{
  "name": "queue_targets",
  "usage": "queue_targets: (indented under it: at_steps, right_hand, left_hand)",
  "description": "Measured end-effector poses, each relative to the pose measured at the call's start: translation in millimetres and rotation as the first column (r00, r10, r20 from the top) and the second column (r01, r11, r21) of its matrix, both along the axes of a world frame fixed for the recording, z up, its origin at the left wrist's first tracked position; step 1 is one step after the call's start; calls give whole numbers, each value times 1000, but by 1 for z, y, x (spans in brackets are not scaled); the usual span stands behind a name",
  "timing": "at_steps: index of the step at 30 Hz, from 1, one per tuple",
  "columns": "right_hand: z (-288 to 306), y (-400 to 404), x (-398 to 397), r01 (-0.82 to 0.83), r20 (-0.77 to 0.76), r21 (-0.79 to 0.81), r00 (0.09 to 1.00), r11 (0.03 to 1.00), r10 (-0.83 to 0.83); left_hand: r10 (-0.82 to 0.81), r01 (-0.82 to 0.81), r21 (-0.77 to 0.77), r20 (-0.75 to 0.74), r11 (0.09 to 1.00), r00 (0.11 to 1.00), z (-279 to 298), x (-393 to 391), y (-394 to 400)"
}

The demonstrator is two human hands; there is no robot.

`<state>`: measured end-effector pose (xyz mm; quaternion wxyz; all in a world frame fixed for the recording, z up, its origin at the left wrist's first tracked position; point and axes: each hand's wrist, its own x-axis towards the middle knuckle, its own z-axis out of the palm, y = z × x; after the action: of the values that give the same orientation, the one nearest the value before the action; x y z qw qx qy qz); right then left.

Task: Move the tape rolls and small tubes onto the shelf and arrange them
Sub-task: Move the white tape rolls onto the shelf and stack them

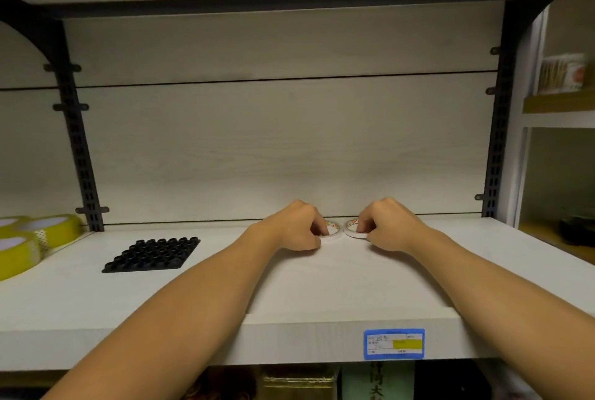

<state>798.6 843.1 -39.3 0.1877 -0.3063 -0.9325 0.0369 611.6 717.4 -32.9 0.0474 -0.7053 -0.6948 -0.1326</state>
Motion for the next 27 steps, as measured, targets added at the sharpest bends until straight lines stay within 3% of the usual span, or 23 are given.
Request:
queue_targets:
  at_steps: [8, 13, 18, 27]
  right_hand:
    - [1, -5, 6, -32, 9, -32, 999, 999, 32]
    - [19, -27, 19, -49, -93, 49, 994, 998, 54]
    - [36, -53, 37, -29, -157, 228, 985, 973, 66]
    - [30, -114, 43, -114, -76, 326, 986, 939, 146]
  left_hand:
    - [75, -75, 2, -11, 997, 997, 2, 4, -1]
    - [233, -223, 132, -68, 966, 970, 19, 7, -25]
    - [404, -375, 223, -97, 900, 910, 41, 1, -82]
    - [595, -506, 373, -176, 777, 784, 45, 13, -210]
